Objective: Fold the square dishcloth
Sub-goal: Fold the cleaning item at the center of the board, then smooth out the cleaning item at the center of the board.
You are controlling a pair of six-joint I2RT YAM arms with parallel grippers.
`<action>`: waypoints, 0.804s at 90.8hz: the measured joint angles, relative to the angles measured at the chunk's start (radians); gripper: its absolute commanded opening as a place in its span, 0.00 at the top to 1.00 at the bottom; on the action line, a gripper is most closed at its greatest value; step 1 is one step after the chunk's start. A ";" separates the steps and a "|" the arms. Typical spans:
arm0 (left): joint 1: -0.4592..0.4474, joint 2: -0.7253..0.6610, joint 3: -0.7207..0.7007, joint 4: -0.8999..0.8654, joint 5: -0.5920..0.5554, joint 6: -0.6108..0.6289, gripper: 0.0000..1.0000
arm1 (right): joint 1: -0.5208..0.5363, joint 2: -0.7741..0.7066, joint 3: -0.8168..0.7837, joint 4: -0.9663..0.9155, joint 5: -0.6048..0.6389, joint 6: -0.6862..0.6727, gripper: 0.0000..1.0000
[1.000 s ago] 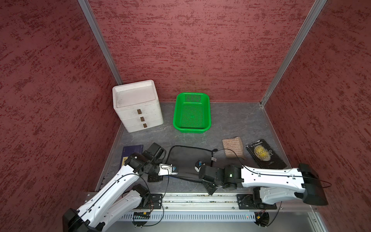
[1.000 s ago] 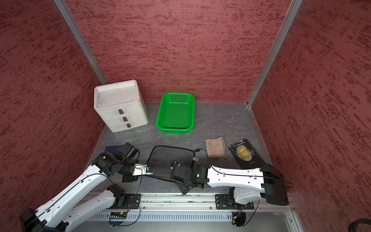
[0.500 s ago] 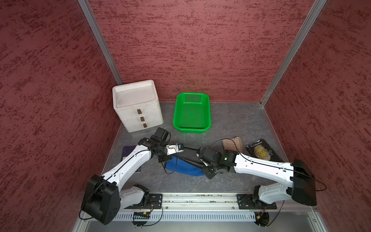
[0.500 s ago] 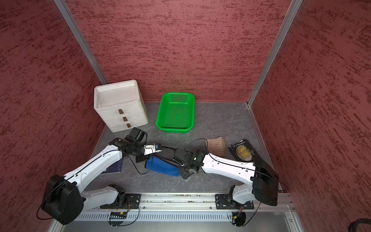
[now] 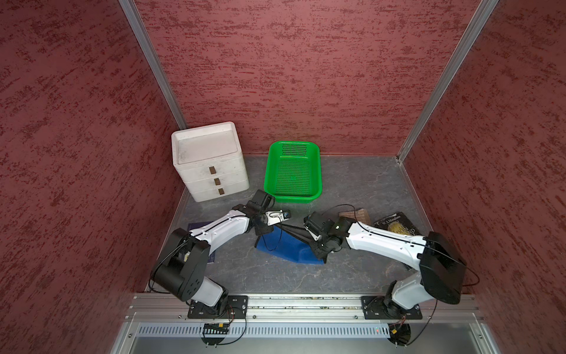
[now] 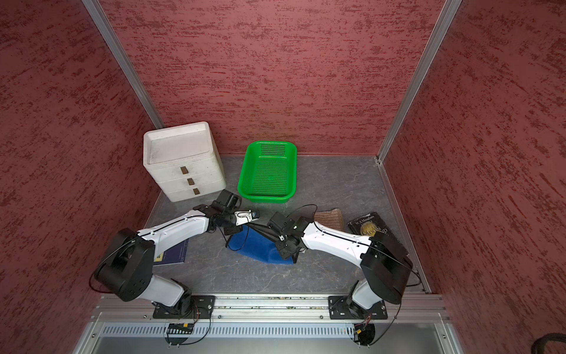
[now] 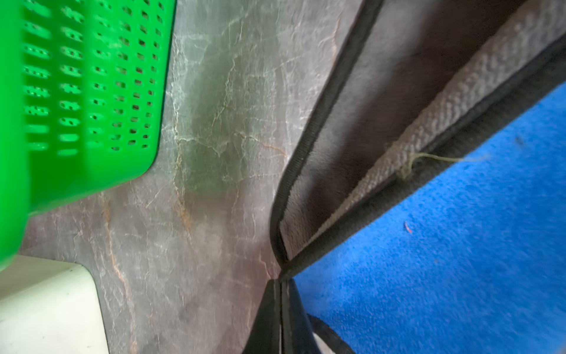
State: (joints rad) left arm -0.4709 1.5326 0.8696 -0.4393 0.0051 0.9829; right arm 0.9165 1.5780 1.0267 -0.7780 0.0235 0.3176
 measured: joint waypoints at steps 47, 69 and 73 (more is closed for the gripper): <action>-0.024 -0.025 -0.094 0.153 -0.155 0.017 0.35 | -0.102 -0.046 -0.053 0.061 0.080 0.117 0.40; -0.042 -0.275 -0.089 0.000 -0.059 0.004 0.35 | -0.106 -0.210 -0.250 0.338 -0.101 0.233 0.24; -0.051 -0.284 -0.090 -0.021 -0.040 0.000 0.36 | -0.107 -0.209 -0.278 0.386 -0.124 0.249 0.24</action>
State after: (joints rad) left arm -0.5220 1.2488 0.7799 -0.4603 -0.0353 0.9829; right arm 0.8097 1.3685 0.7483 -0.3920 -0.1009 0.5671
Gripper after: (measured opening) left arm 0.648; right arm 0.757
